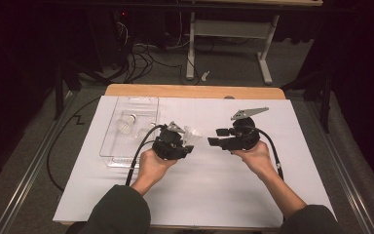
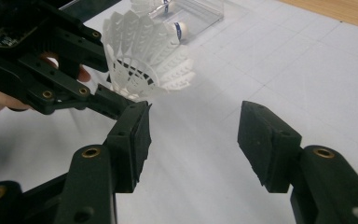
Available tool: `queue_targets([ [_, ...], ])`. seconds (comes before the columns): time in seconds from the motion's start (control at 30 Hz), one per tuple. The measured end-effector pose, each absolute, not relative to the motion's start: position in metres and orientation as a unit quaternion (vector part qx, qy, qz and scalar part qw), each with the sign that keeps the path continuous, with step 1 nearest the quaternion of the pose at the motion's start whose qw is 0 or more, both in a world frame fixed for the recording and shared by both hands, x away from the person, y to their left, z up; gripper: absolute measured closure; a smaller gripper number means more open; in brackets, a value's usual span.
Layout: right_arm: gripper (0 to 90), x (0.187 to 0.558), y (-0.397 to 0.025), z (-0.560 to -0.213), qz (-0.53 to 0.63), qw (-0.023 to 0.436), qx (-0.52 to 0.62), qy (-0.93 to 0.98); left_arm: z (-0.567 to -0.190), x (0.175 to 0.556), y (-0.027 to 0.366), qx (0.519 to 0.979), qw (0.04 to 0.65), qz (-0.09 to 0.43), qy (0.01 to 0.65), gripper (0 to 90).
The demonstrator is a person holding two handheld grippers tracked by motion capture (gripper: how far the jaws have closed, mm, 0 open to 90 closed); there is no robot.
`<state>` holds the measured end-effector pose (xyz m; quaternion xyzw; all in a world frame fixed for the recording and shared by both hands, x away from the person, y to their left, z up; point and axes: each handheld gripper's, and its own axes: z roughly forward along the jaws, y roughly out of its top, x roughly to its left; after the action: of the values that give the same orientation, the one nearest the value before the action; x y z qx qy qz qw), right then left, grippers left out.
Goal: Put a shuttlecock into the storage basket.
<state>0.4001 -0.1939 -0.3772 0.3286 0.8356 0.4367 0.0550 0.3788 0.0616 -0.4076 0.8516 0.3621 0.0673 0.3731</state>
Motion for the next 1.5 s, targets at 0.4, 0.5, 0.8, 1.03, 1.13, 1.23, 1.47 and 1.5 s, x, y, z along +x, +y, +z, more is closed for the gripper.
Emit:
queue_targets([
  [0.4, 42.9, 0.386, -0.210, -0.378, 0.444, 0.074, 0.329, 0.830, -0.401, 0.376, 0.069, 0.851, 0.374, 0.067, 0.361, 65.5],
  [0.5, 41.4, 0.383, -0.215, -0.378, 0.448, 0.079, 0.329, 0.828, -0.401, 0.375, 0.070, 0.851, 0.375, 0.067, 0.362, 65.5],
  [0.8, 34.4, 0.369, -0.228, -0.380, 0.450, 0.107, 0.338, 0.820, -0.399, 0.374, 0.072, 0.851, 0.374, 0.066, 0.362, 65.5],
  [1.03, 33.3, 0.354, -0.238, -0.381, 0.452, 0.132, 0.335, 0.816, -0.398, 0.373, 0.074, 0.851, 0.374, 0.064, 0.362, 65.5],
  [1.13, 33.0, 0.348, -0.243, -0.384, 0.453, 0.143, 0.332, 0.815, -0.397, 0.373, 0.075, 0.851, 0.374, 0.062, 0.362, 65.5],
  [1.23, 32.4, 0.343, -0.248, -0.388, 0.458, 0.152, 0.329, 0.812, -0.396, 0.373, 0.076, 0.852, 0.373, 0.061, 0.363, 65.5],
  [1.47, 31.8, 0.331, -0.258, -0.395, 0.467, 0.168, 0.331, 0.803, -0.396, 0.372, 0.078, 0.851, 0.374, 0.060, 0.364, 65.5],
  [1.5, 31.7, 0.330, -0.260, -0.396, 0.468, 0.169, 0.332, 0.801, -0.396, 0.372, 0.078, 0.851, 0.374, 0.060, 0.364, 65.5],
])
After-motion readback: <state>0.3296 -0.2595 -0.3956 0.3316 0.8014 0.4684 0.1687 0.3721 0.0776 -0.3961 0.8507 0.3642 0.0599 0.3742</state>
